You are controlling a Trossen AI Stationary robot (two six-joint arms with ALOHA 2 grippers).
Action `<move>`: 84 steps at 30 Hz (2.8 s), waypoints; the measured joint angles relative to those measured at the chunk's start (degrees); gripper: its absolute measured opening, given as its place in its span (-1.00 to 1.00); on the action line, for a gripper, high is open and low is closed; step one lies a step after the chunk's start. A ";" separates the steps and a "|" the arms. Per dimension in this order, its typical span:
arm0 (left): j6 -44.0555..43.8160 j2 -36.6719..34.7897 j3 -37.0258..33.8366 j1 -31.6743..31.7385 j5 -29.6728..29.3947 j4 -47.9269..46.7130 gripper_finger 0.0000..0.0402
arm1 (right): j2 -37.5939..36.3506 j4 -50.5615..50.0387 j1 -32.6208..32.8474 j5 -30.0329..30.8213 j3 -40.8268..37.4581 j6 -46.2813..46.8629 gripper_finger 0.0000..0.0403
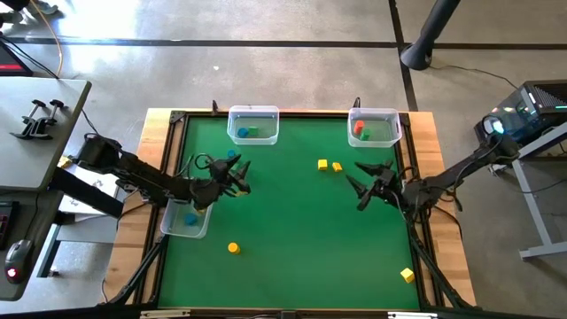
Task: Sort blocks by size
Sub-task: Put the blue cylindrical block into the top right transparent bin
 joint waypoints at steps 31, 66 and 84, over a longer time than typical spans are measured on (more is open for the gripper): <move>-17.62 -6.89 12.39 30.28 37.13 -59.43 0.15 | 3.42 -14.75 0.15 -8.32 0.00 20.56 0.24; -6.69 -0.77 12.35 30.34 40.18 -45.23 -0.57 | 3.47 -15.82 0.15 -9.96 0.00 20.52 0.24; 2.00 13.38 13.55 10.15 53.71 19.24 -0.57 | 24.09 24.26 5.43 -12.46 0.00 -21.11 0.24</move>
